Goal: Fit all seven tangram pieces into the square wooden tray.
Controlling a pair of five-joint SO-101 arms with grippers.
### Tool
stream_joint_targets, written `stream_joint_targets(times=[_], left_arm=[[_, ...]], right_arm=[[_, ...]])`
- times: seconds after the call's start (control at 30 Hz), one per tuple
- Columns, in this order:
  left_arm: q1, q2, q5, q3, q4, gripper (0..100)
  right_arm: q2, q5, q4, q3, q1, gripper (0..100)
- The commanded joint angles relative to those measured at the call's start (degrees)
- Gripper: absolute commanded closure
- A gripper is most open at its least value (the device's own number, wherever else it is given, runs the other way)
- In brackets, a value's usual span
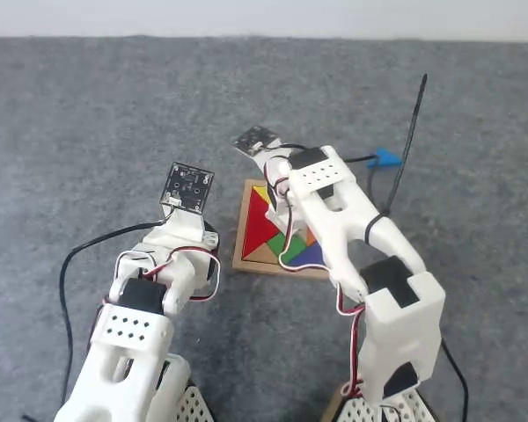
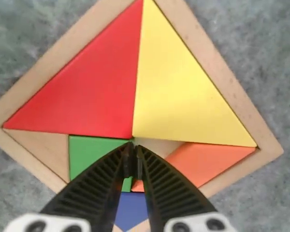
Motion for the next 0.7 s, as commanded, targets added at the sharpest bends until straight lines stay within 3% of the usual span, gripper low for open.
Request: stream_joint_targets(times=[0.0,0.67], left_arm=[[-0.35,-1.58,0.44,-3.38,-0.18,99],[-0.35,-1.58,0.35,-3.30,-0.18,99]], right_arm=[[-0.57,1.14,1.54,0.53,1.36,98.5],[-13.41,3.16,0.13,5.27,0.92,98.9]])
